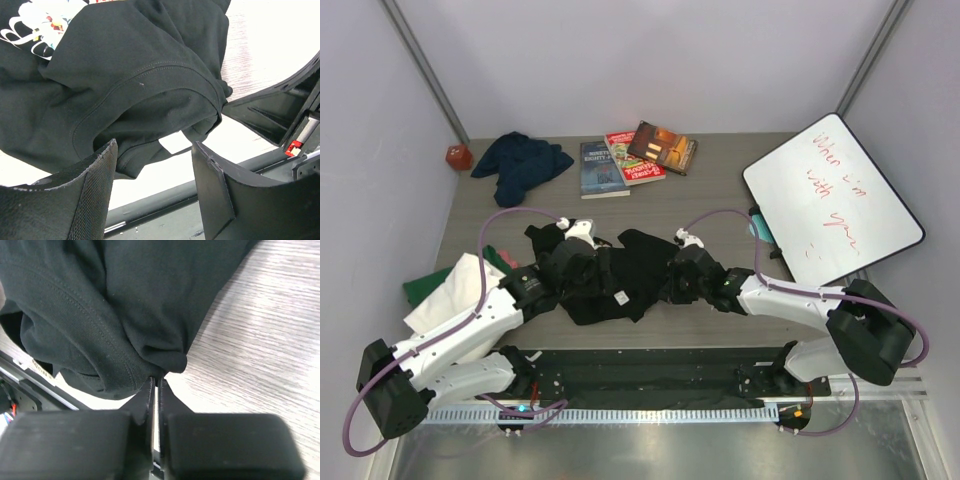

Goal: Fold and stack the t-shirts

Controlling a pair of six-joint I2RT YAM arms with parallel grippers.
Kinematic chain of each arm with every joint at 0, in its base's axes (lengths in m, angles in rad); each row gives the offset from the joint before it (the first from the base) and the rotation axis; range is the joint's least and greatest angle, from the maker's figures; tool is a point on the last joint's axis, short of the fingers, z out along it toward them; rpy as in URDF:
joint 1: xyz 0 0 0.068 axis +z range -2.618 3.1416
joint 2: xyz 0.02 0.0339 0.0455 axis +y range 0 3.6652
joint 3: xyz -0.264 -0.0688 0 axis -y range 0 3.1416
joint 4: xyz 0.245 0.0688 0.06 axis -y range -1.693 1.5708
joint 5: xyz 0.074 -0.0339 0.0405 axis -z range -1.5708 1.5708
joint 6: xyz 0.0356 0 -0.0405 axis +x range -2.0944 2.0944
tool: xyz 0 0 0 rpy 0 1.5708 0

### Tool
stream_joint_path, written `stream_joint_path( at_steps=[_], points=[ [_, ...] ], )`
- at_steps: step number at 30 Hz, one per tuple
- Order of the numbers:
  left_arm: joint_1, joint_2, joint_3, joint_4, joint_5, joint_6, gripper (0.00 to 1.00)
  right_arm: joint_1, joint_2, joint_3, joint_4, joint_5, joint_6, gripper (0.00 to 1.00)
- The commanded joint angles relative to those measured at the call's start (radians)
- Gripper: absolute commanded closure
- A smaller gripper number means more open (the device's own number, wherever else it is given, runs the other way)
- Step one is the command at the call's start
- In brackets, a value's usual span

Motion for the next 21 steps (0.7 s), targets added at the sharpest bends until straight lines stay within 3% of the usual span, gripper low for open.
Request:
stream_joint_path(
  at_steps=[1, 21],
  points=[
    [0.005, -0.005, 0.01, 0.041, 0.012, 0.004, 0.38, 0.004, -0.018, -0.002, 0.028, 0.051, -0.011, 0.99],
    [0.004, 0.006, 0.027, 0.045, 0.021, 0.002, 0.38, 0.004, -0.196, 0.171, -0.185, 0.192, -0.145, 0.99]
  ],
)
